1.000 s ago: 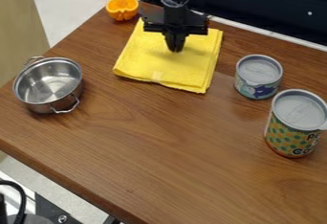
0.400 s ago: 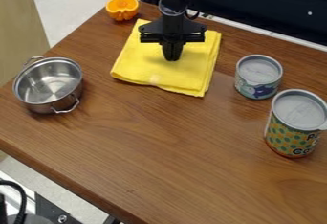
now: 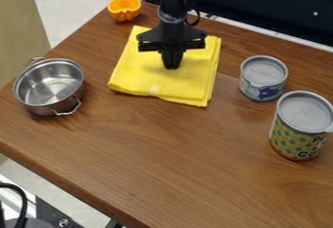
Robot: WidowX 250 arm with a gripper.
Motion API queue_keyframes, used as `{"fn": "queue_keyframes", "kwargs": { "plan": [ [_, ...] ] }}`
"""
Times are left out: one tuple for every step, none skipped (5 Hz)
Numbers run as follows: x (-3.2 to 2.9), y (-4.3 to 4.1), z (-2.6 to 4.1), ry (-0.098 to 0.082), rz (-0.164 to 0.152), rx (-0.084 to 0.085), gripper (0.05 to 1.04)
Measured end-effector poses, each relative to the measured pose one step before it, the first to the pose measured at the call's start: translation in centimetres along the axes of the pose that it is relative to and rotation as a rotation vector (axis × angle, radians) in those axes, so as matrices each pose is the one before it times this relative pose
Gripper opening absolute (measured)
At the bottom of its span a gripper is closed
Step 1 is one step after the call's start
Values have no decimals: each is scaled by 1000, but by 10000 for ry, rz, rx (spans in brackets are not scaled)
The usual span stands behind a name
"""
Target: Move the yellow cloth to the bottom centre of the table
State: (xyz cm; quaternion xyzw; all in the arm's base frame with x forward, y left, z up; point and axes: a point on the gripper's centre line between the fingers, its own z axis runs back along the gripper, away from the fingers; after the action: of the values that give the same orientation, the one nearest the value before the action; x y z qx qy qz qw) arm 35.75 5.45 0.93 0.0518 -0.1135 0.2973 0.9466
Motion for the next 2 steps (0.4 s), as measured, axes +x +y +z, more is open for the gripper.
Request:
{"fn": "queue_keyframes", "kwargs": {
  "plan": [
    [-2222,777,500,117,-116,-4,53],
    [-1730,414,349,333,-105,-134,53]
  ]
}}
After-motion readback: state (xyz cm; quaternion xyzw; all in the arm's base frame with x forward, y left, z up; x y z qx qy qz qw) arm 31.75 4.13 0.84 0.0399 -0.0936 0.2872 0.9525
